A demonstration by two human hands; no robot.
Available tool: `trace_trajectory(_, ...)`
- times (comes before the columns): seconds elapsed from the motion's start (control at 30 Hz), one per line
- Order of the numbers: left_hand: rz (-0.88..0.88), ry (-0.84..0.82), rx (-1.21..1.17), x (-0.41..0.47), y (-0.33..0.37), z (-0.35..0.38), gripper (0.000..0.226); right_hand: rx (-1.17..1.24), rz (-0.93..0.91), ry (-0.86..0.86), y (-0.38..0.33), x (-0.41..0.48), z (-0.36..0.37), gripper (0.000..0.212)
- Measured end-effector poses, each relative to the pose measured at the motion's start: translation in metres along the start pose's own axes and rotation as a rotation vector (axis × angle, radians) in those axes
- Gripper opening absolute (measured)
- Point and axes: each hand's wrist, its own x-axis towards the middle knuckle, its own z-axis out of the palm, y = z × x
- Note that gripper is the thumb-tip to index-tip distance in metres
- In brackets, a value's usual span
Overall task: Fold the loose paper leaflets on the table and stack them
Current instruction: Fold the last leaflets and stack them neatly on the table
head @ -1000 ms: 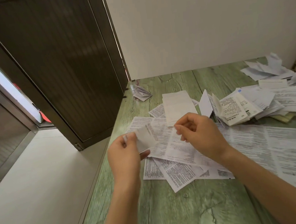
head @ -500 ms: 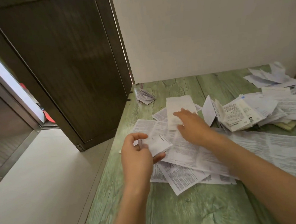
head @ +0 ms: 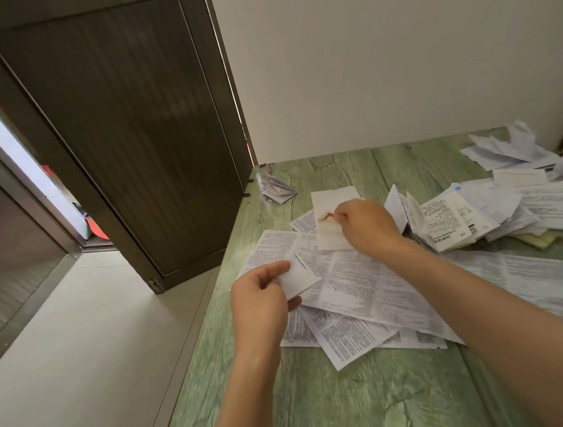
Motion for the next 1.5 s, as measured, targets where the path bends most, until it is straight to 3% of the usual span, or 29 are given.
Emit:
trace_trajectory(0.1,0.034,0.035,0.011,0.001,0.001,0.0,0.03,0.351,0.001,0.211,-0.019,-0.02,-0.025,0.025)
trace_trajectory(0.17,0.095,0.051,0.039,0.001,0.002,-0.002,0.023,0.689,0.02,0.259,-0.034,-0.044,-0.042,0.024)
trace_trajectory(0.23,0.144,0.001,0.091,-0.003,0.005,-0.004,0.032,1.033,0.074,0.132,-0.042,-0.069,-0.053,0.023)
trace_trajectory(0.33,0.146,-0.156,0.148,-0.01,0.006,-0.005,0.077,1.307,0.174,-0.093,-0.038,-0.091,-0.052,0.022)
trace_trajectory(0.43,0.137,-0.293,0.147,-0.016,0.008,-0.003,0.082,1.477,0.276,-0.15,-0.029,-0.098,-0.043,0.022)
trace_trajectory(0.53,0.164,-0.422,0.1,-0.018,0.007,0.0,0.044,1.478,0.31,-0.162,-0.023,-0.104,-0.034,0.022)
trace_trajectory(0.67,0.15,-0.441,0.028,-0.016,0.008,0.003,0.008,1.357,0.224,-0.13,-0.023,-0.112,-0.028,0.019)
trace_trajectory(0.8,0.144,-0.359,0.003,-0.013,0.006,0.004,0.011,1.182,0.112,0.013,-0.023,-0.113,-0.028,0.014)
trace_trajectory(0.9,0.124,-0.332,-0.015,-0.012,0.006,0.007,0.011,1.197,0.165,-0.052,-0.017,-0.109,-0.028,0.029)
trace_trajectory(1.0,0.094,-0.342,-0.04,-0.011,0.005,0.008,0.014,1.245,0.209,-0.115,-0.017,-0.108,-0.03,0.017)
trace_trajectory(1.17,0.055,-0.361,-0.008,-0.013,0.004,0.006,0.01,1.203,0.211,-0.049,-0.013,-0.106,-0.031,0.01)
trace_trajectory(1.37,0.031,-0.201,-0.013,-0.009,0.0,0.006,0.012,1.177,0.14,-0.18,-0.009,-0.105,-0.037,0.008)
trace_trajectory(1.5,-0.032,-0.145,-0.081,-0.003,0.0,0.006,0.024,1.187,0.116,-0.183,-0.006,-0.104,-0.038,0.037)
